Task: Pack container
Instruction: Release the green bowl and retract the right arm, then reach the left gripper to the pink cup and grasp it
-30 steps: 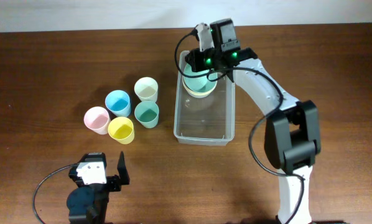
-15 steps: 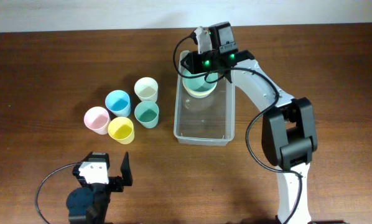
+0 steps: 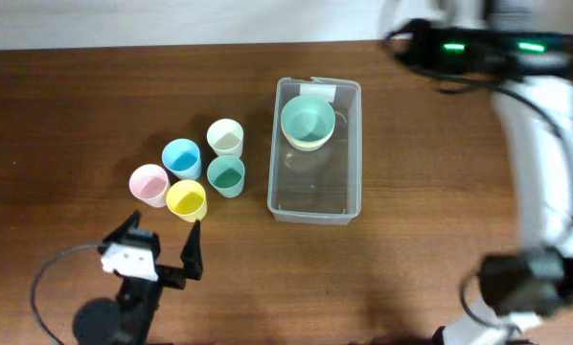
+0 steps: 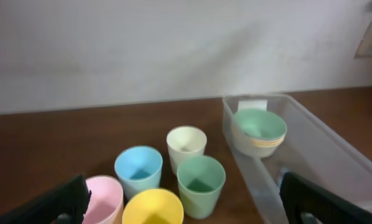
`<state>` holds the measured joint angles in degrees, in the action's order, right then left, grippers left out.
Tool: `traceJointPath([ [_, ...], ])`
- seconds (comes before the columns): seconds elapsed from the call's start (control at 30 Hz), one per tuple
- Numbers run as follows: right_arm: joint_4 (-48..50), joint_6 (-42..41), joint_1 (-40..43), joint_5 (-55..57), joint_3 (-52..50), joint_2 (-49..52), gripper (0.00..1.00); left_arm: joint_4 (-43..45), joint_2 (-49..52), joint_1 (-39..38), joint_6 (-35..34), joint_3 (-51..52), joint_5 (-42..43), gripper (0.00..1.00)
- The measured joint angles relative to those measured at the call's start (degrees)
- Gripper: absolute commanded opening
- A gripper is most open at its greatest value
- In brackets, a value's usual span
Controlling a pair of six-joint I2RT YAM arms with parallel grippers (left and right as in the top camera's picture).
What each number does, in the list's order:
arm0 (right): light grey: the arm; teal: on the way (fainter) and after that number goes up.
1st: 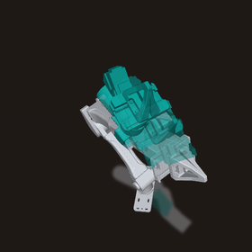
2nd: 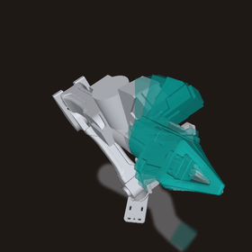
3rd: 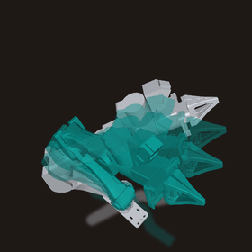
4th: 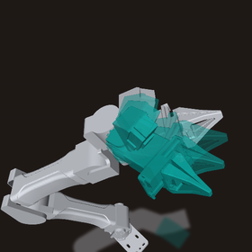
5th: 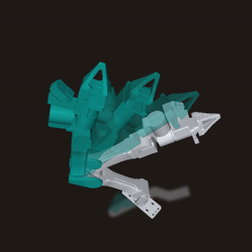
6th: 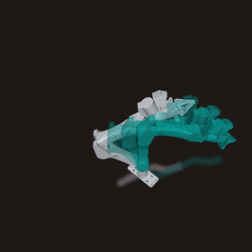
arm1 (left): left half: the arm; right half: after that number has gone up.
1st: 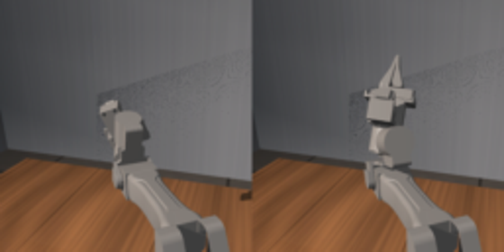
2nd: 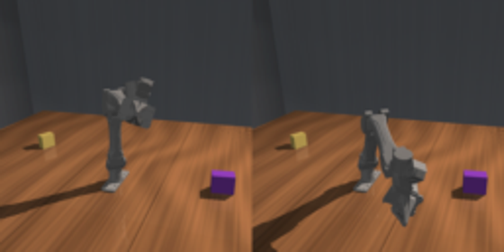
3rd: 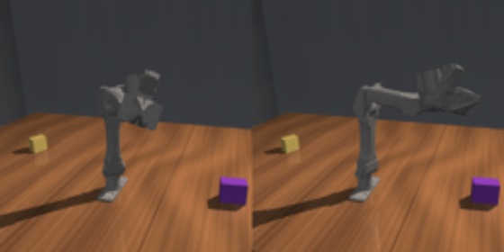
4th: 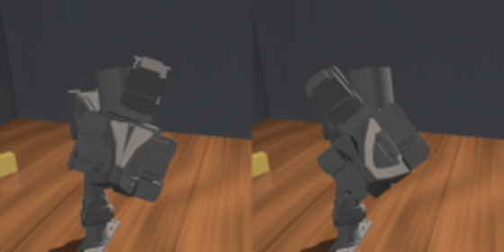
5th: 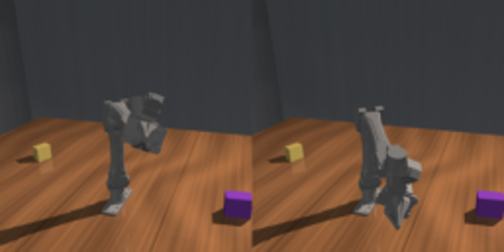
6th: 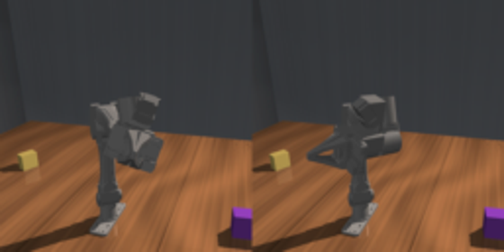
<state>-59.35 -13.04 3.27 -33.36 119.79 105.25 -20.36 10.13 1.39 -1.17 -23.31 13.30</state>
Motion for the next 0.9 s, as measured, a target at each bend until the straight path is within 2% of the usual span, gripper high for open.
traceJointPath([
  [0.17,-7.7,-0.3,11.9,1.9,0.8,-7.1,0.64,-6.9,18.4,0.0,-0.2,-13.8,0.0,1.0],
  [0.37,-14.7,-2.2,20.9,7.3,0.6,-6.6,0.78,-15.5,42.8,0.0,-0.2,-31.5,-1.8,1.0],
  [0.47,-16.3,-2.8,24.1,9.1,0.5,-5.9,0.99,-19.8,53.7,0.0,-0.2,-39.2,-2.8,1.0],
  [0.63,-18.0,-2.8,27.3,11.5,0.3,-5.7,0.99,-23.2,68.2,0.0,-0.2,-46.8,-2.8,1.0],
  [0.9,-18.1,-2.9,27.7,12.3,0.3,-5.7,0.99,-28.0,80.7,0.1,-1.1,-47.3,-2.8,1.0],
])
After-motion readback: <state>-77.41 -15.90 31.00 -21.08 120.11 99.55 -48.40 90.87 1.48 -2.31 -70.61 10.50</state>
